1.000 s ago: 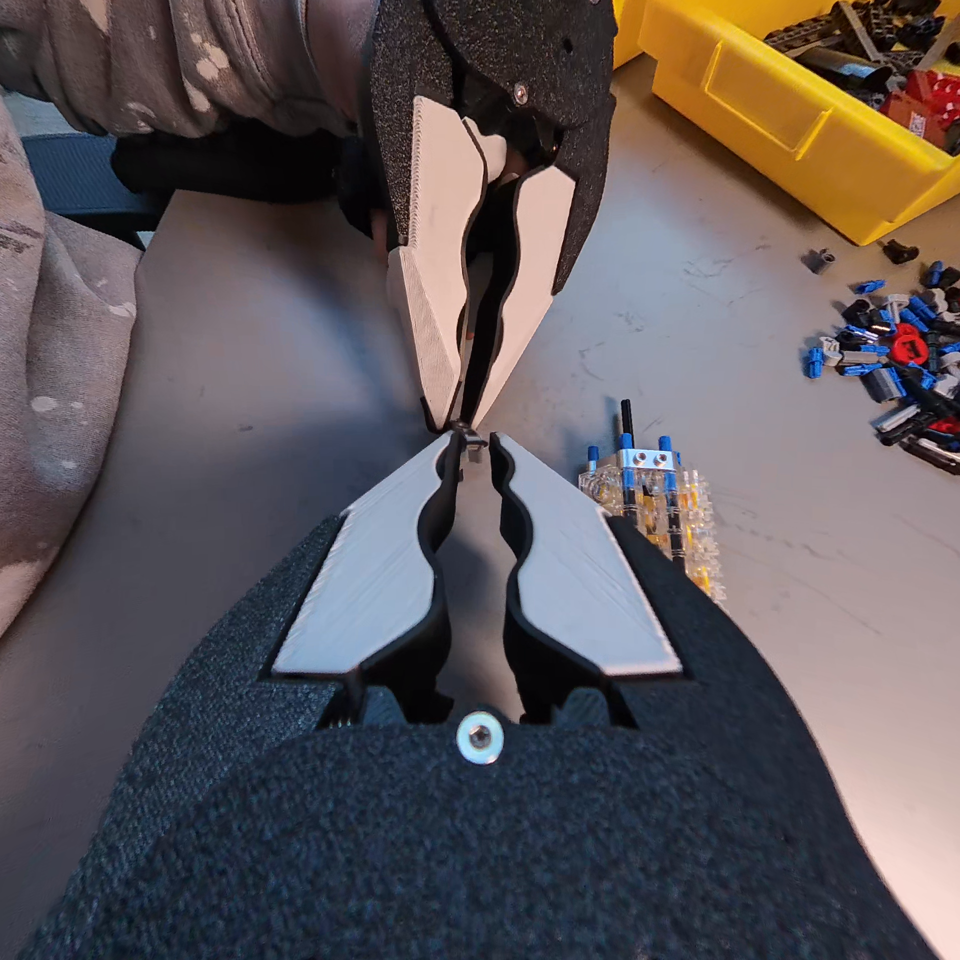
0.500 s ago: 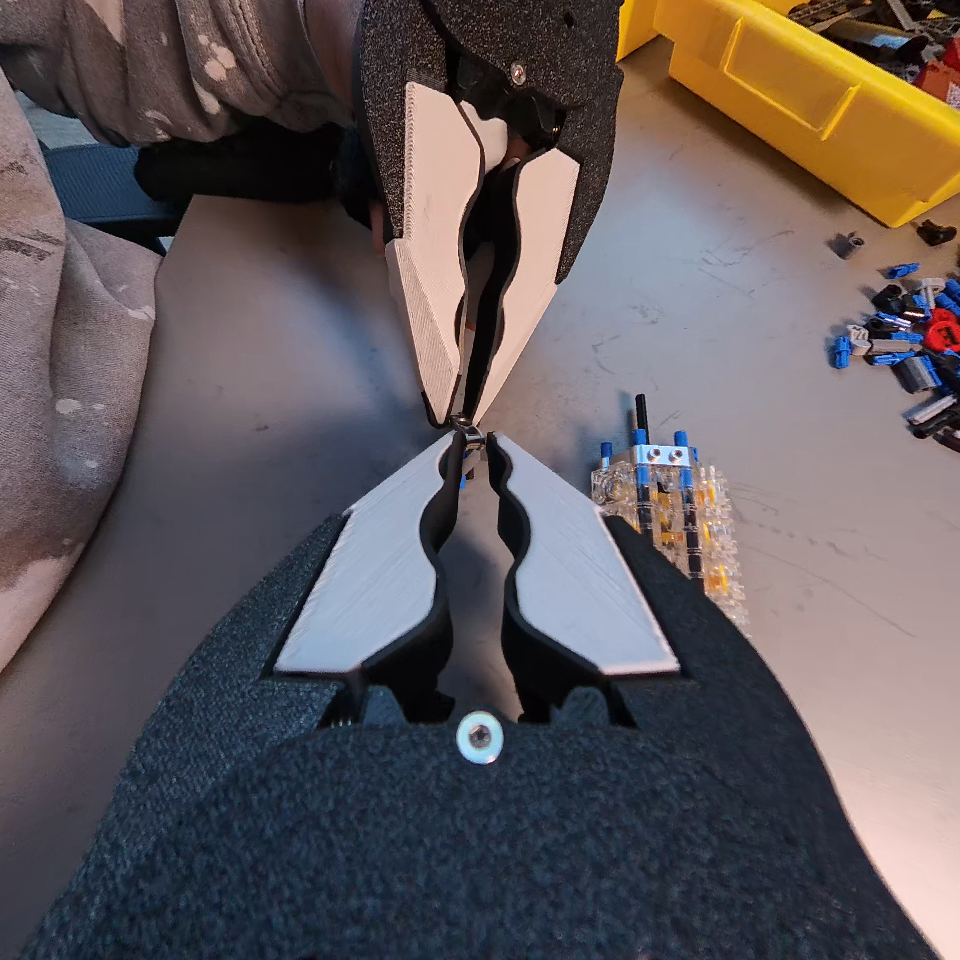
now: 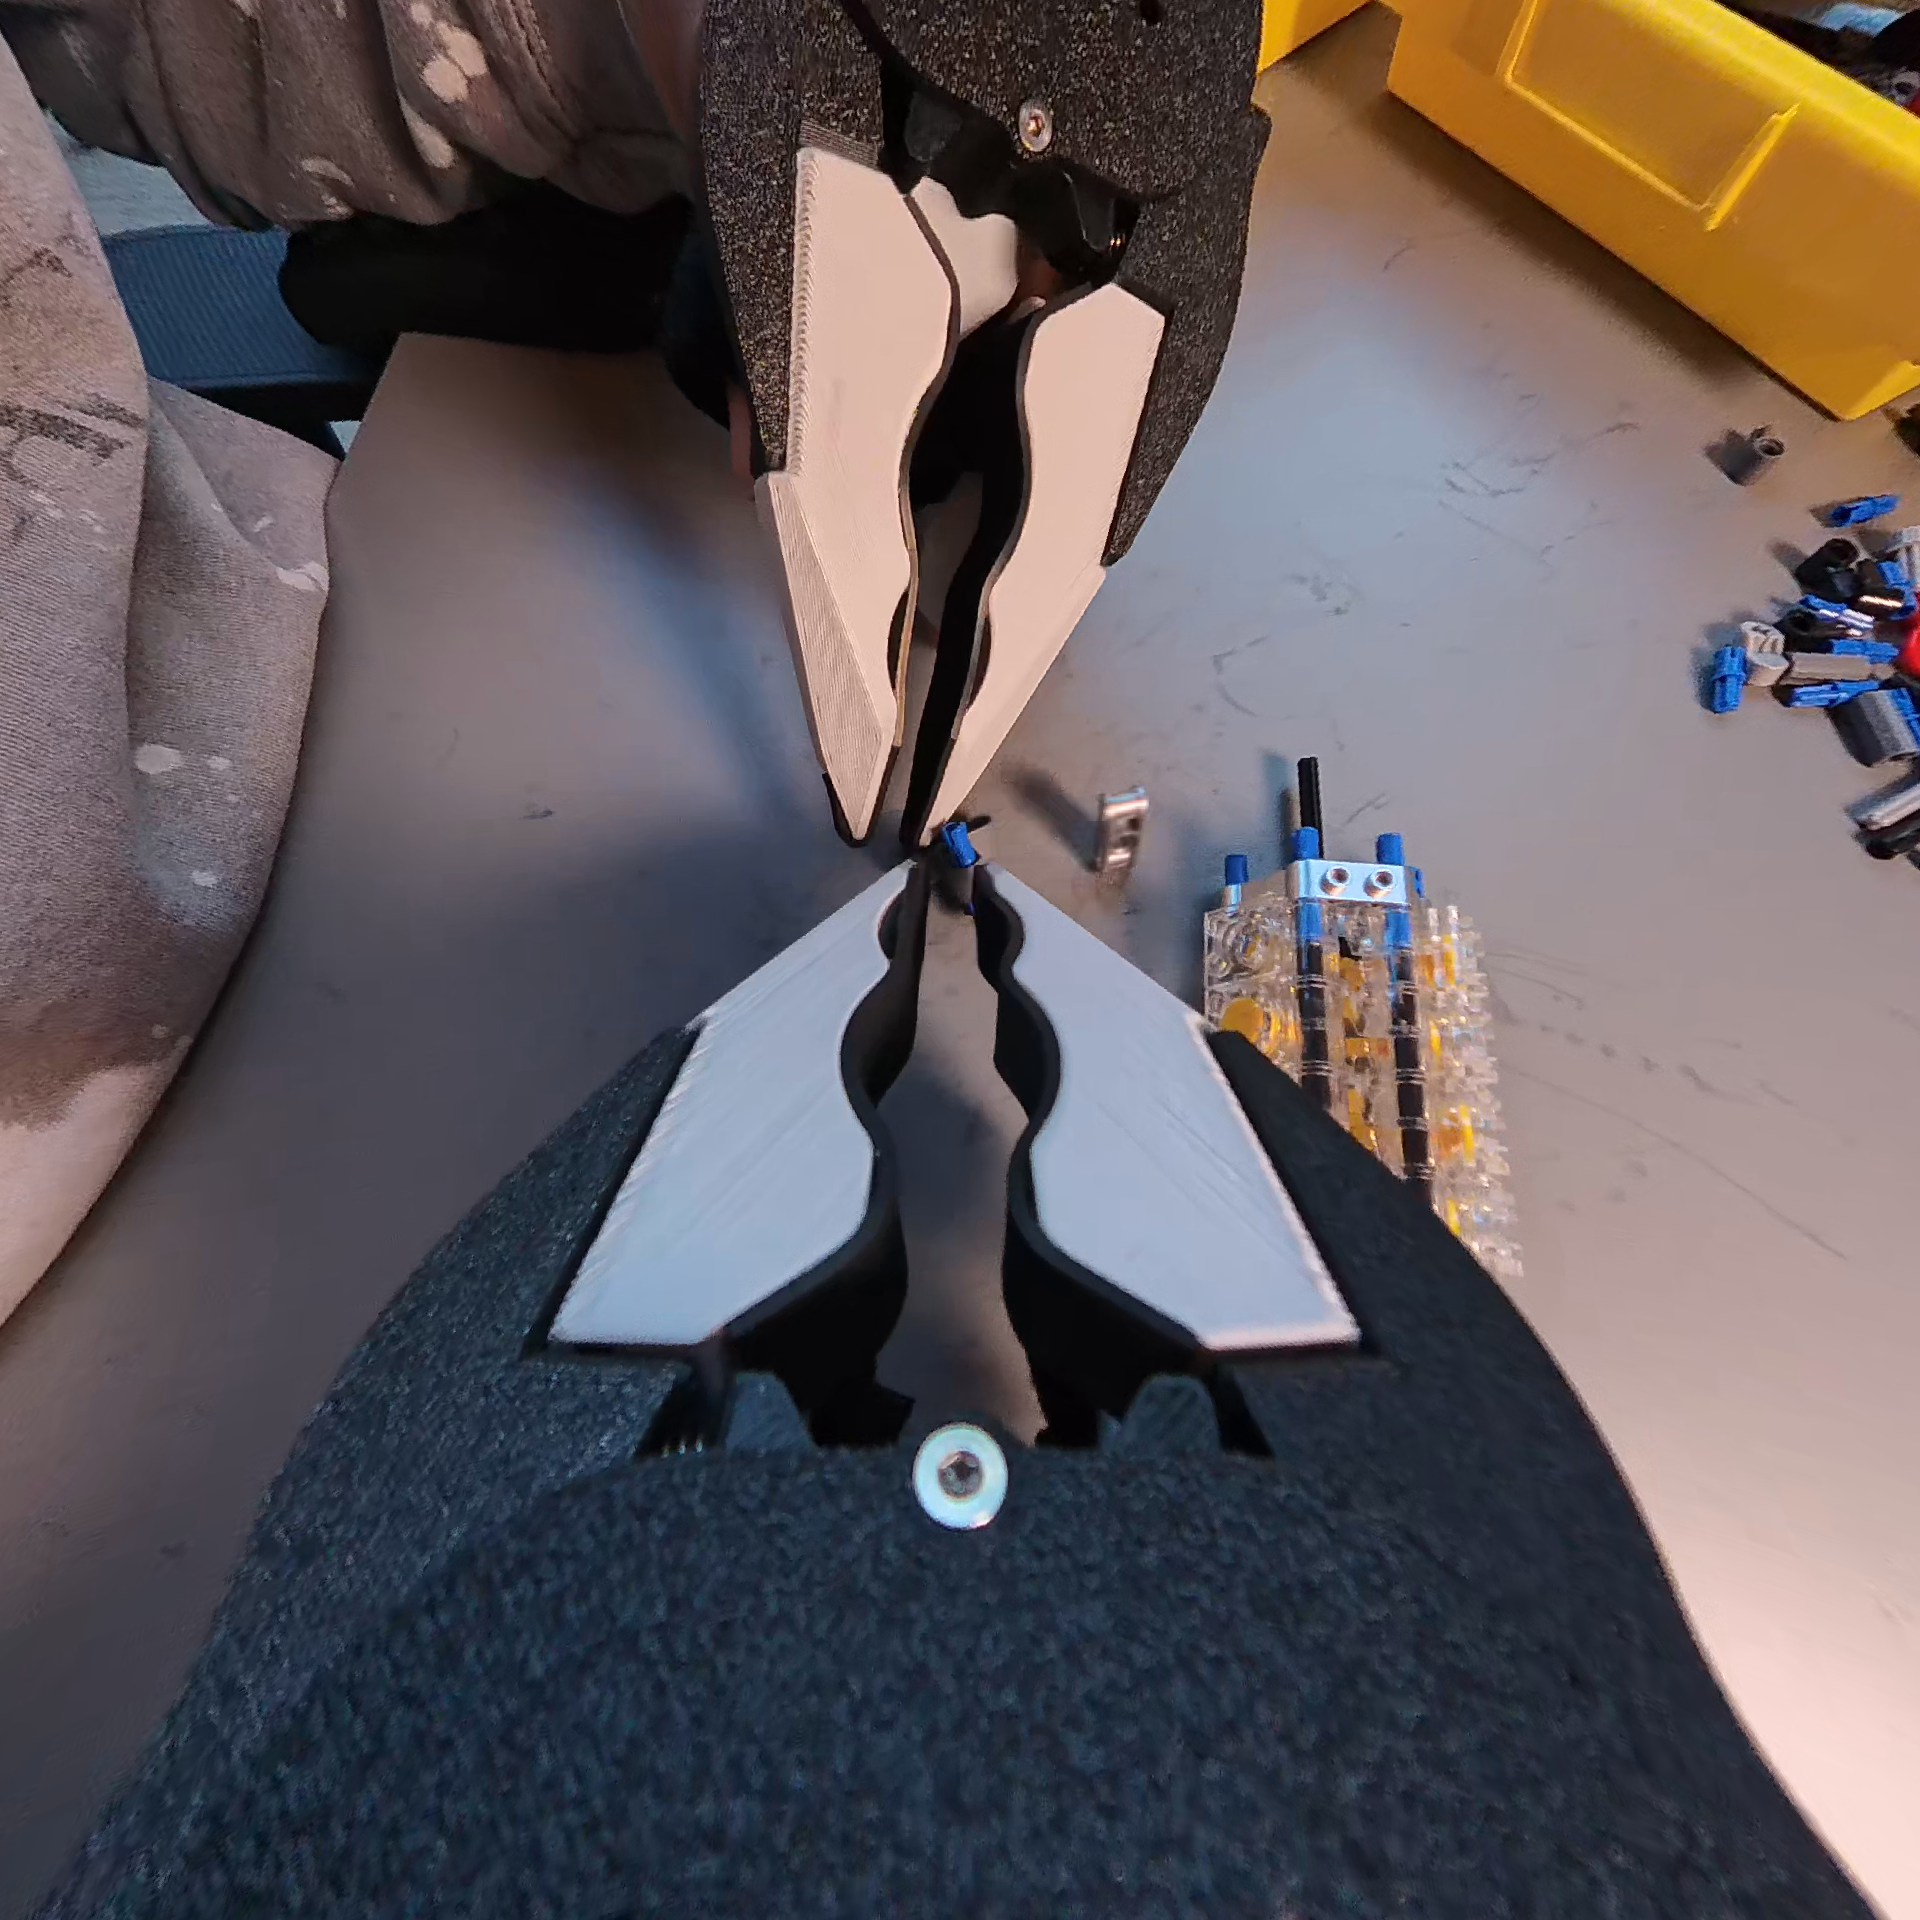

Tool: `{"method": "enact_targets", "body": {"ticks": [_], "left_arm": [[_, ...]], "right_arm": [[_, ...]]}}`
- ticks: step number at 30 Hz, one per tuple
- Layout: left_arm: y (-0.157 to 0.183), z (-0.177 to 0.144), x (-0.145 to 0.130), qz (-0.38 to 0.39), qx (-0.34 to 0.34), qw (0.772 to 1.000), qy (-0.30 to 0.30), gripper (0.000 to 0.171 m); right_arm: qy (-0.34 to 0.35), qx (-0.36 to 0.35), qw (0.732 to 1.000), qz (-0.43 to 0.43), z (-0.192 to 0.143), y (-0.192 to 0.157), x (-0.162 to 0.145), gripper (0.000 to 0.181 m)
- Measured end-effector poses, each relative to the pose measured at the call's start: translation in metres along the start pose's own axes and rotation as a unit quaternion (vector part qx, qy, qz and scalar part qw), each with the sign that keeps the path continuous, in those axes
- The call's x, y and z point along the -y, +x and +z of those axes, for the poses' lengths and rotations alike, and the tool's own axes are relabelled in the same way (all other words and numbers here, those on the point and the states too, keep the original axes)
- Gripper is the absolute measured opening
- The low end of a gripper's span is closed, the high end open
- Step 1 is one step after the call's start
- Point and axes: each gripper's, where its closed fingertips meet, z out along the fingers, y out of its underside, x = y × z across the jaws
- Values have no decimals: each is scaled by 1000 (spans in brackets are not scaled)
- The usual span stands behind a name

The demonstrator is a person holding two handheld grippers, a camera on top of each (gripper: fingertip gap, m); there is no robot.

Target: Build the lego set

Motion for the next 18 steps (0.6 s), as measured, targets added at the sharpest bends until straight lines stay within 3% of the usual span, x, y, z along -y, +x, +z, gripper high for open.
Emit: {"method": "enact_targets", "body": {"ticks": [5, 13, 18], "left_arm": [[-9, -14, 1, 17, 24, 1000, 0, 7], [-69, -35, 7, 30, 149, 987, 42, 12], [-72, -29, 13, 104, 183, 977, 39, 17]], "right_arm": [[-6, -17, 1000, -7, -2, 3, -2, 12], [-40, -37, 998, -35, 8, 2, -9, 14], [-40, -54, 997, -32, 6, 6, -10, 15]]}}
